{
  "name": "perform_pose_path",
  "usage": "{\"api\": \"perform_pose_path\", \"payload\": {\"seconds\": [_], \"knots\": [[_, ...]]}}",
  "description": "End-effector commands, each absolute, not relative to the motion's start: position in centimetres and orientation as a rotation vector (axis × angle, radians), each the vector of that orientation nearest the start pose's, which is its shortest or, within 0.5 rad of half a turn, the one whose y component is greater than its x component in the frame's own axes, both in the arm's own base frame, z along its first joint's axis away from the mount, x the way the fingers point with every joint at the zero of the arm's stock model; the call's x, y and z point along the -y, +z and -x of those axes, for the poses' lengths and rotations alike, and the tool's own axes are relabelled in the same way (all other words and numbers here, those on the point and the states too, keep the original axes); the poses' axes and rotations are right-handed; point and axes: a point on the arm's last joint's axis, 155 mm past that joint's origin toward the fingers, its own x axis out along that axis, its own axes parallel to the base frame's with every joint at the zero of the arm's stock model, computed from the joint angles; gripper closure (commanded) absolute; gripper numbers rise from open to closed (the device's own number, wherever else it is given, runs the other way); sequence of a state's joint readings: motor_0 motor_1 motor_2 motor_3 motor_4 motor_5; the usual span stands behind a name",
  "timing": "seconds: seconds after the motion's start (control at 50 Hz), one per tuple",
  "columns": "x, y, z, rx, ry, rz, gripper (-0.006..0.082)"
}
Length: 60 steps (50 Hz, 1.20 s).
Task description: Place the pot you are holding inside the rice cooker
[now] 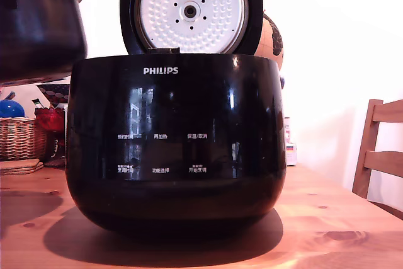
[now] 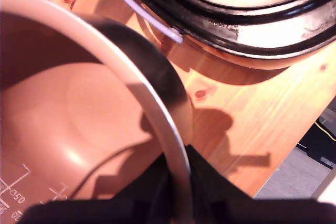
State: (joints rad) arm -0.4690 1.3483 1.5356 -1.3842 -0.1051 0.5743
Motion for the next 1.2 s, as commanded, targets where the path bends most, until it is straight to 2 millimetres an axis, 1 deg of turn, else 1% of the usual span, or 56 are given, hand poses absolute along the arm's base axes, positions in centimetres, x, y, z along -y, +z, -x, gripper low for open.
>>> {"api": "perform_pose_path", "payload": {"seconds": [0.0,0.28,0.38,0.46,0.58,0.72,0.92,1.18], "knots": [[11.1,25.2,-26.6,-0.969,-0.617,-0.836,0.0790],[11.1,25.4,-26.5,-0.959,-0.616,-0.836,0.0790],[11.4,26.1,-26.4,-0.929,-0.624,-0.838,0.0790],[12.0,27.0,-26.2,-0.887,-0.634,-0.840,0.0790],[13.6,28.5,-25.9,-0.810,-0.669,-0.844,0.0790],[16.1,29.5,-24.8,-0.743,-0.750,-0.864,0.0790],[19.5,29.9,-22.7,-0.667,-0.868,-0.918,0.0790],[22.6,30.3,-20.4,-0.587,-0.986,-0.956,0.0790]]}}
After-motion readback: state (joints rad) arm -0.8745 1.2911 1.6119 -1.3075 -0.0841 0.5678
